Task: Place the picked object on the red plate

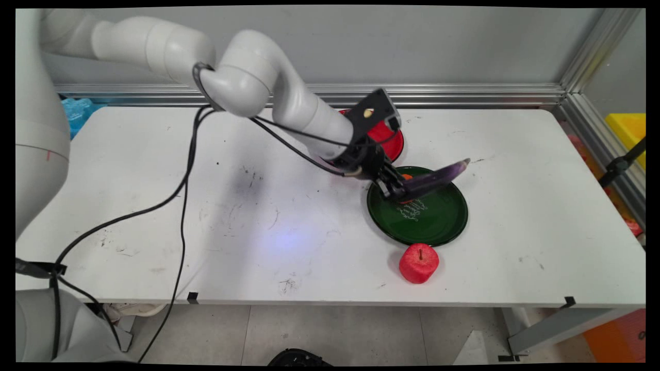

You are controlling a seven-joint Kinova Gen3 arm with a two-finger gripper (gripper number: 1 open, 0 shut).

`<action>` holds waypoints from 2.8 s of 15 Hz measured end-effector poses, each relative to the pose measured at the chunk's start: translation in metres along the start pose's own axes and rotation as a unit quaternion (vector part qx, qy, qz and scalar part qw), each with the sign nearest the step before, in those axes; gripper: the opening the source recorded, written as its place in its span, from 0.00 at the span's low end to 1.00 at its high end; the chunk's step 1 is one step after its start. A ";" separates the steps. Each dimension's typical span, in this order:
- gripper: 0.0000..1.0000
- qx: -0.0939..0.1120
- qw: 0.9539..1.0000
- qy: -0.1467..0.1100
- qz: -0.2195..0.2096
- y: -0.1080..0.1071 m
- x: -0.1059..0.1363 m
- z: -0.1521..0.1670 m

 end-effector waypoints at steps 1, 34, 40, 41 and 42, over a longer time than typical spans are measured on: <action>0.00 -0.001 1.000 0.001 0.004 -0.005 0.000 -0.005; 0.00 0.037 0.995 -0.032 0.088 -0.180 -0.061 -0.025; 0.00 0.036 0.995 -0.037 0.089 -0.187 -0.069 -0.025; 0.00 0.036 0.995 -0.037 0.089 -0.188 -0.069 -0.026; 0.00 0.036 0.995 -0.037 0.089 -0.188 -0.069 -0.026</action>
